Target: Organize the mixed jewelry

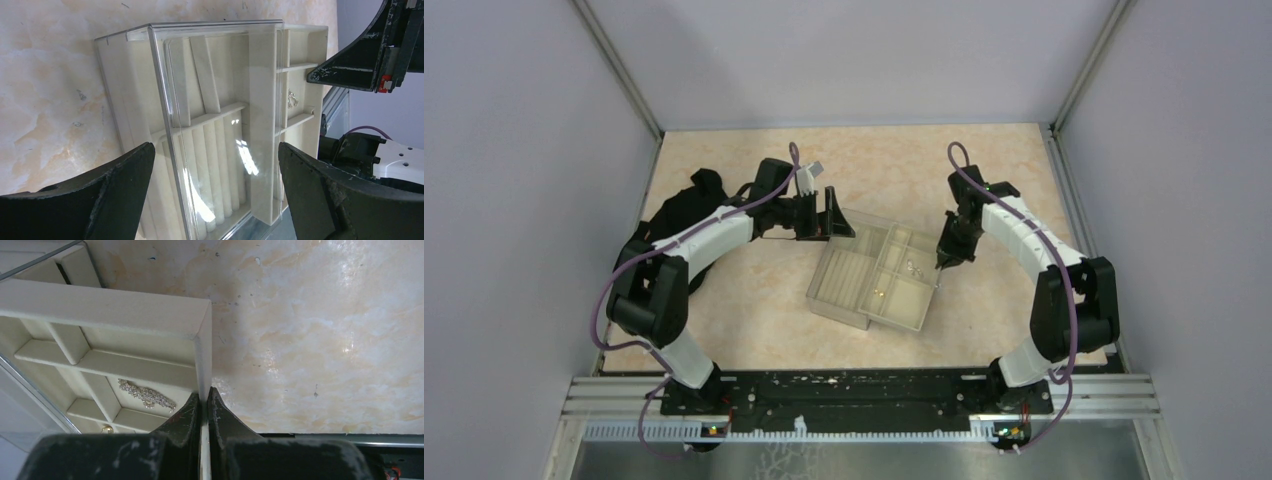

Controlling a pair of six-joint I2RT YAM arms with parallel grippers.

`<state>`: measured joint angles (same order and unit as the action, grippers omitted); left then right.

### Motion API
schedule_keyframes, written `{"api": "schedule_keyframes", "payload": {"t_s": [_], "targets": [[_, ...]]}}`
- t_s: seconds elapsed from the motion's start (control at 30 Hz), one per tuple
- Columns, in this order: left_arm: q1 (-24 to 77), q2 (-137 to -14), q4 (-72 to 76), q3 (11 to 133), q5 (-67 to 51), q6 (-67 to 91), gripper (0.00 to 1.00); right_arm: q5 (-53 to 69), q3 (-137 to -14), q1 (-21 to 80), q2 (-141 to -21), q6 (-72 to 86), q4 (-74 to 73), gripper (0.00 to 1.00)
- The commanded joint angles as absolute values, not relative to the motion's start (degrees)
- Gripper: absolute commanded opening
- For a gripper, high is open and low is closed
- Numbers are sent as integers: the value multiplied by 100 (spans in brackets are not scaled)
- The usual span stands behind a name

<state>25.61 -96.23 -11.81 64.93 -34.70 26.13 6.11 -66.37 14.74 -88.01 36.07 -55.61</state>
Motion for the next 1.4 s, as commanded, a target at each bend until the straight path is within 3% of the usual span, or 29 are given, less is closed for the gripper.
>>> {"api": "schedule_keyframes", "payload": {"t_s": [0.0, 0.57, 0.8, 0.93, 1.03, 1.17, 1.27, 1.37], "targets": [[2563, -9678, -1094, 6590, -3722, 2600, 99, 1009, -6701, 1548, -8589, 3778, -5157, 0], [2636, -9721, -880, 6509, -3856, 2764, 99, 1251, -7613, 2229, -9424, 4135, -4599, 0], [2637, -9747, -931, 6552, -3797, 2744, 99, 1975, -7921, 2504, -9789, 4275, -4081, 0], [2634, -9716, -1005, 6600, -3665, 2682, 99, 1501, -7775, 2484, -9531, 4111, -4209, 42], [2629, -9716, -1024, 6620, -3639, 2671, 99, 1238, -7483, 2342, -9225, 4030, -4243, 50], [2628, -9743, -1074, 6657, -3630, 2640, 99, 1118, -6841, 2104, -8637, 4174, -3863, 48], [2626, -9764, -1099, 6665, -3641, 2619, 99, 1000, -6549, 2019, -8410, 4308, -3668, 38], [2624, -9780, -1114, 6672, -3645, 2610, 99, 1011, -6451, 2005, -8440, 4359, -3591, 20]]}}
